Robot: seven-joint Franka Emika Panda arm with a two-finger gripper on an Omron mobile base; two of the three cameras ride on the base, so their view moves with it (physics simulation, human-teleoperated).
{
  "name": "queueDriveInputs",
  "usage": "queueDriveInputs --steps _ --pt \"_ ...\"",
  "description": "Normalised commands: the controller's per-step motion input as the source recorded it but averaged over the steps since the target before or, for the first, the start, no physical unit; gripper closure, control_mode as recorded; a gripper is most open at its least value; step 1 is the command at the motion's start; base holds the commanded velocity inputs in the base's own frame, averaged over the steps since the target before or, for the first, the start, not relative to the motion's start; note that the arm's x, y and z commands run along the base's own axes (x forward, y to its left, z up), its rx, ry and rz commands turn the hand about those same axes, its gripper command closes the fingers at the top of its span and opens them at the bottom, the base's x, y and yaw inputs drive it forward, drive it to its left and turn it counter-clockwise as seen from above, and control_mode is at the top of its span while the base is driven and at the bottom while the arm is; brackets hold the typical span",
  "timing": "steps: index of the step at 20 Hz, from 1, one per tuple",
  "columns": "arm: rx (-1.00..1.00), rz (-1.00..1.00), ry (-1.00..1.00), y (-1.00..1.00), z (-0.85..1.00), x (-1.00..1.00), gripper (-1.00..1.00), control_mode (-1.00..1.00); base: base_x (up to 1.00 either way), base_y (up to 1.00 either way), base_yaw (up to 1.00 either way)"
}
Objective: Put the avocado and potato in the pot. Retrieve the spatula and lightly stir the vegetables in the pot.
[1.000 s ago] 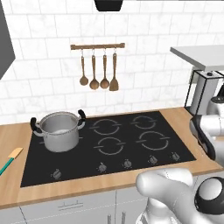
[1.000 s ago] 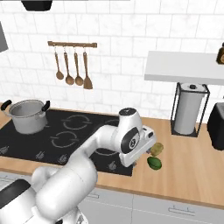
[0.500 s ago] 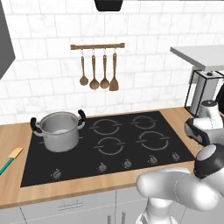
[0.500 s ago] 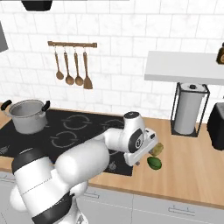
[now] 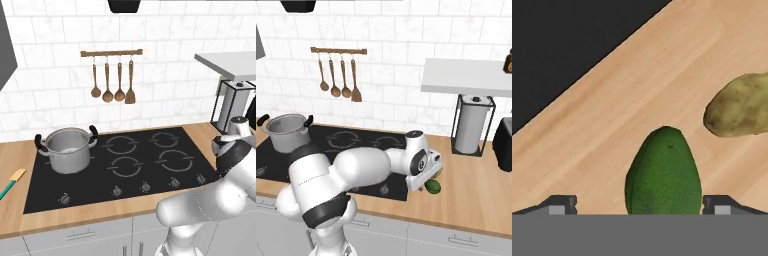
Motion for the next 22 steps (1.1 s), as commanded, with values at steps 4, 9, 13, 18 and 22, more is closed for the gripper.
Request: queueDriveInputs --steps 4,9,13,18,22 --pt "0.0 0.0 0.0 -0.23 -0.19 0.18 -1.0 -1.0 0.0 0.0 0.0" --pt "0.0 0.0 0.01 -0.01 -0.34 0.01 -1.0 -1.0 0.0 0.0 0.0" --pt "0.0 0.0 0.0 -0.01 -0.37 0.22 1.0 -1.0 0.0 0.0 0.0" --pt "0.0 0.0 0.0 -0.19 -0.38 0.16 1.0 -1.0 0.0 0.0 0.0" --pt "0.0 0.0 -0.01 0.0 -0.25 -0.06 1.0 -1.0 0.0 0.0 0.0"
